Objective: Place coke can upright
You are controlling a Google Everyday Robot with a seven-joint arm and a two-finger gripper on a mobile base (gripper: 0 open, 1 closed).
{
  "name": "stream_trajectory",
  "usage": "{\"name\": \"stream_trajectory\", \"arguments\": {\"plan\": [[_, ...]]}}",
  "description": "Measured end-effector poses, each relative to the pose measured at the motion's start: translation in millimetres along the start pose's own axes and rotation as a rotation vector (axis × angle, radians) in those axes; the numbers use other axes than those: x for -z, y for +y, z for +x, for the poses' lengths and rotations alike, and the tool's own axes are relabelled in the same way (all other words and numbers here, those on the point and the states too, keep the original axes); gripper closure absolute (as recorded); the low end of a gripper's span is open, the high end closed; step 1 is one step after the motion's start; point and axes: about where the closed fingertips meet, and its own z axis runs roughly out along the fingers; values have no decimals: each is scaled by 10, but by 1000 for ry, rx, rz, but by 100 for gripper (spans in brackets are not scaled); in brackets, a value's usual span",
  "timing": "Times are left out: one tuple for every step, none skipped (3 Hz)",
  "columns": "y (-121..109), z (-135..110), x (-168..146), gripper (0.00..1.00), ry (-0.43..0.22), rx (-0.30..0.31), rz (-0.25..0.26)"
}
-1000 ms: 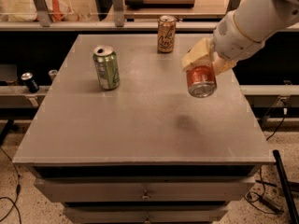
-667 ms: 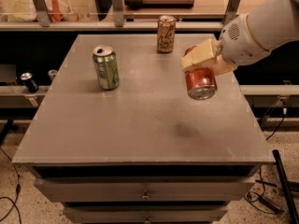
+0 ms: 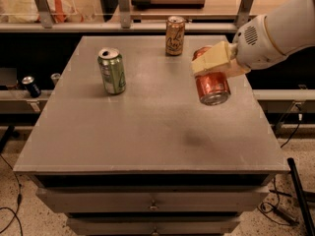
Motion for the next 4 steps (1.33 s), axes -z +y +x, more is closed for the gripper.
{"name": "stream_trajectory", "arguments": {"plan": [[36, -27, -65, 100, -47, 99, -64], [104, -39, -87, 100, -95, 218, -153], [205, -23, -54, 100, -142, 343, -268], [300, 1, -26, 100, -179, 483, -375]]}}
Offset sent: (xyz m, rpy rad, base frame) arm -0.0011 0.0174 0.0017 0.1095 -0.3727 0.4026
